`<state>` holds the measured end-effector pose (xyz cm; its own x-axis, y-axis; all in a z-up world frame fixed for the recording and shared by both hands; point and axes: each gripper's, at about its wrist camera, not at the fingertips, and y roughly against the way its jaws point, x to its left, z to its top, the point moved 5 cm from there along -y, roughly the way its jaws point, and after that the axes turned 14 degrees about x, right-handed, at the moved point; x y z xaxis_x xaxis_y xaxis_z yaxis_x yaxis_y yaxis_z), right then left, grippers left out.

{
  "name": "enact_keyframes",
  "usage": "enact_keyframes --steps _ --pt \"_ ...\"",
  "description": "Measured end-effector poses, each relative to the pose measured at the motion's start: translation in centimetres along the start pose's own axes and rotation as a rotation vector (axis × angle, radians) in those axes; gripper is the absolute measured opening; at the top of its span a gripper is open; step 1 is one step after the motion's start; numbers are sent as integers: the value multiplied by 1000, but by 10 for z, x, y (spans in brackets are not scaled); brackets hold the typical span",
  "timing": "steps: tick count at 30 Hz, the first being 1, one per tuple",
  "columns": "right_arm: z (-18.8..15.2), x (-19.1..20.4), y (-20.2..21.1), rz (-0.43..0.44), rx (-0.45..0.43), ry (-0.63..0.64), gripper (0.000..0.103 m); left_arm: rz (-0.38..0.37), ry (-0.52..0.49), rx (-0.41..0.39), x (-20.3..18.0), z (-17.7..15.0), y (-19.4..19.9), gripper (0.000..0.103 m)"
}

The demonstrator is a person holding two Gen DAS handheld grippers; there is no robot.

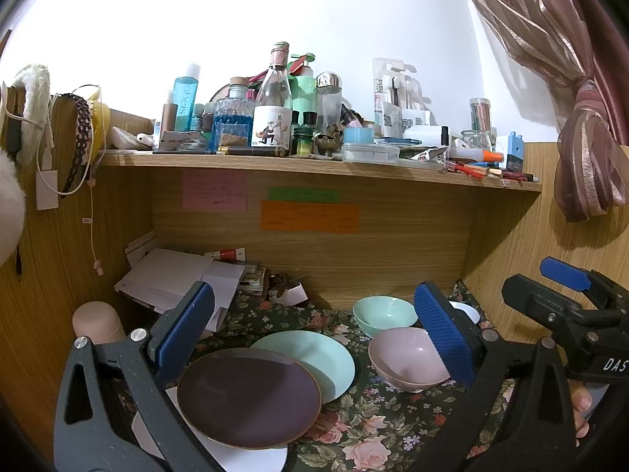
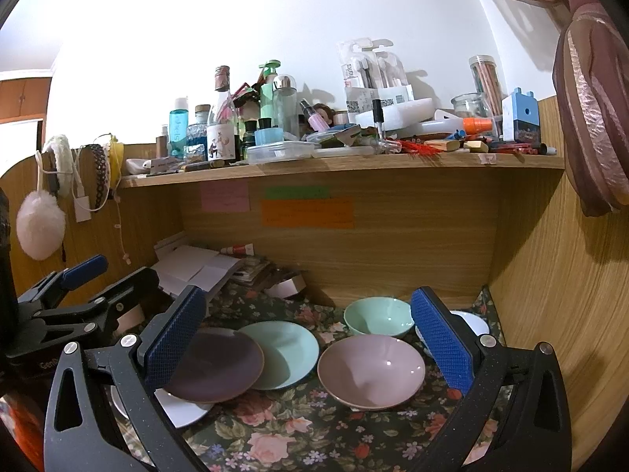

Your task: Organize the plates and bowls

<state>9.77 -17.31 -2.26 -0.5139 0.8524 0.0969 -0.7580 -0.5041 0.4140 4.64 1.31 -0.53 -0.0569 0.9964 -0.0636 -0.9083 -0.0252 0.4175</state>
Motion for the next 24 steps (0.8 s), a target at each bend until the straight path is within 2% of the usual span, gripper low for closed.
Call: enact_keyframes --steps 24 --pt "-2 -5 -11 13 16 -18 103 9 -1 22 2 -2 -11 103"
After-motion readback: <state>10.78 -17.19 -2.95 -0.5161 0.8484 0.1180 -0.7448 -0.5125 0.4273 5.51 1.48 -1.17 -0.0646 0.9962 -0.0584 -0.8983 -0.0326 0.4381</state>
